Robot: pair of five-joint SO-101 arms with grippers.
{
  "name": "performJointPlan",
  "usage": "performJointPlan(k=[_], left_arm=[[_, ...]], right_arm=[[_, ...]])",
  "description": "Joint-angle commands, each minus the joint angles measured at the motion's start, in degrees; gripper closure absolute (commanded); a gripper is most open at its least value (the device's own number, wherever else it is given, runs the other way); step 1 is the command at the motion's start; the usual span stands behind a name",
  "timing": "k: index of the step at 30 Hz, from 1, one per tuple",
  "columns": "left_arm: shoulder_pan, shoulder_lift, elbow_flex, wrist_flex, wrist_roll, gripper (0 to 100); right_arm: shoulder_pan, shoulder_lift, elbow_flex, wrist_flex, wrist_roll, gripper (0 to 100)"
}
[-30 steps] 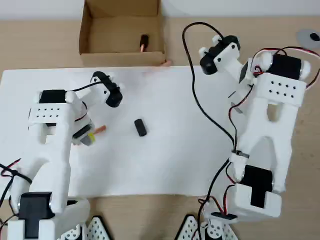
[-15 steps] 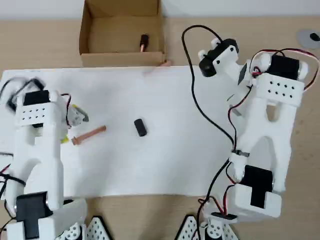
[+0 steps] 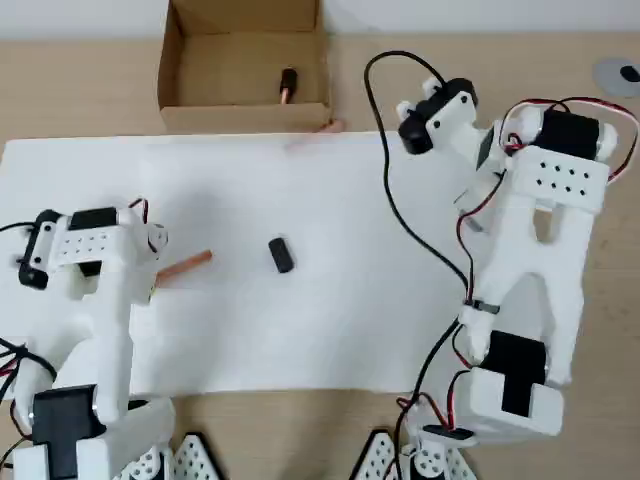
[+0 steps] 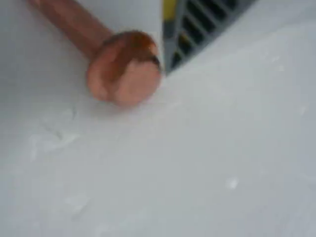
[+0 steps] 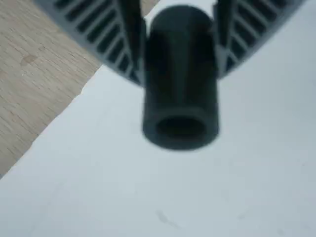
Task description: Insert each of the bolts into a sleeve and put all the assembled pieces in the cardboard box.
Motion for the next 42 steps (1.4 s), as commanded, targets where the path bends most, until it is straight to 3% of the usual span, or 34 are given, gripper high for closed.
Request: performJointPlan(k=[1, 7, 9, 12, 20, 26, 32, 38, 42], left_arm=[[0.70, -1.36, 1.49, -1.85, 0.62, 72], [0.44, -1.36, 1.76, -1.93, 0.70, 73], [0.62, -1.36, 1.58, -2.02, 0.70, 80], [0.35, -1.45, 0.70, -2.02, 0.62, 99], [0.53, -1.89, -2.02, -2.02, 0.00, 100], [0.26, -1.98, -13.27, -1.58, -7.47, 100], [0.70, -1.27, -20.84, -1.14, -22.77, 100], [-0.70, -1.27, -16.97, -1.23, -53.36, 100], [0.53, -1.27, -12.66, -1.14, -69.71, 99]], right_arm=[[2.15, -3.12, -0.22, -0.53, 0.53, 98.8], [2.59, -3.12, -0.04, -0.53, 0.53, 98.8], [2.59, -3.12, -0.04, -0.53, 0.53, 98.8], [2.68, -3.12, -0.04, -0.53, 0.53, 98.8], [2.68, -3.12, -0.04, -0.53, 0.53, 98.8], [2.68, -3.12, 0.04, -0.44, 0.44, 98.8], [2.68, -3.12, 0.04, -0.26, 0.44, 98.8], [4.18, -3.12, 0.04, -0.26, 0.53, 98.8], [4.35, -3.12, 1.45, -0.44, 0.53, 98.8]])
